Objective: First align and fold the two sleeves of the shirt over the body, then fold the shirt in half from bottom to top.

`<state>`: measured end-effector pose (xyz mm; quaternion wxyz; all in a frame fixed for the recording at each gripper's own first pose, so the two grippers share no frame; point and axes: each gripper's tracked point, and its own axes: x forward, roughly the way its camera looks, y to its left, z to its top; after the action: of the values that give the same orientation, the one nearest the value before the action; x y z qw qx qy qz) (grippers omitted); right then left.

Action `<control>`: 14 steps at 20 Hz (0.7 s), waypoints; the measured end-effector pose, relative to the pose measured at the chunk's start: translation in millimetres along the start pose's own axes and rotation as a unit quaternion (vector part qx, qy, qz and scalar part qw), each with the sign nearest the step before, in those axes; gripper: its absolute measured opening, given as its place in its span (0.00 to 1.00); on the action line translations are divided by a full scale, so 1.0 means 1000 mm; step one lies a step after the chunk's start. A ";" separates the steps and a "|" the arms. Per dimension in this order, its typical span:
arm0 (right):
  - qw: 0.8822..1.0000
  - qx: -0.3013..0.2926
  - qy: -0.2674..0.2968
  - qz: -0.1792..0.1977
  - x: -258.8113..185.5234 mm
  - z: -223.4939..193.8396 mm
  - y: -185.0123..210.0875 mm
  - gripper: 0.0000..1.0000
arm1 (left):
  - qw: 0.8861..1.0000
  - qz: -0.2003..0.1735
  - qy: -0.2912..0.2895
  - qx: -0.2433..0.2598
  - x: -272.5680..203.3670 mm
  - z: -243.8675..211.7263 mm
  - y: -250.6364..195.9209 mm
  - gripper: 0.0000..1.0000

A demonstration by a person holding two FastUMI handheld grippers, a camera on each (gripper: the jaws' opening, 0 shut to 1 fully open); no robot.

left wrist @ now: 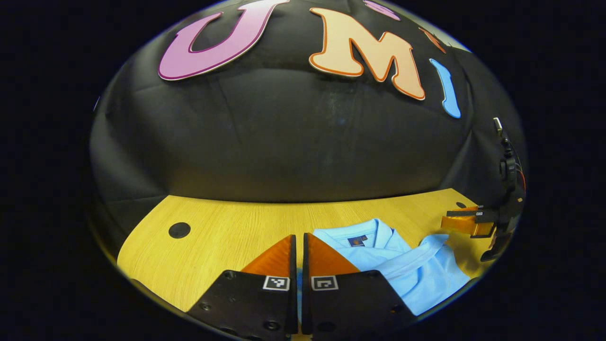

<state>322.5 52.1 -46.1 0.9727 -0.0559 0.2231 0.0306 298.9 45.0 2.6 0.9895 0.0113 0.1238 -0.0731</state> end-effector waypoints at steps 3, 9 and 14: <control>1.000 -0.028 -0.013 -0.001 -0.016 0.000 0.000 0.95 | 1.000 0.017 0.001 0.017 -0.016 0.000 0.003 0.51; 0.999 -0.031 -0.033 0.008 -0.062 -0.002 0.004 0.96 | 0.998 0.032 -0.026 0.036 -0.065 0.007 -0.006 0.90; 0.997 -0.037 -0.061 0.015 -0.112 -0.006 0.011 0.96 | 0.999 0.026 -0.037 0.026 -0.109 0.003 -0.023 0.89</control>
<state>218.2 58.0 -3.1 0.9813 -0.0860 0.1628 0.0566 191.8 37.9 32.8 0.9944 0.0376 0.0850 -0.0513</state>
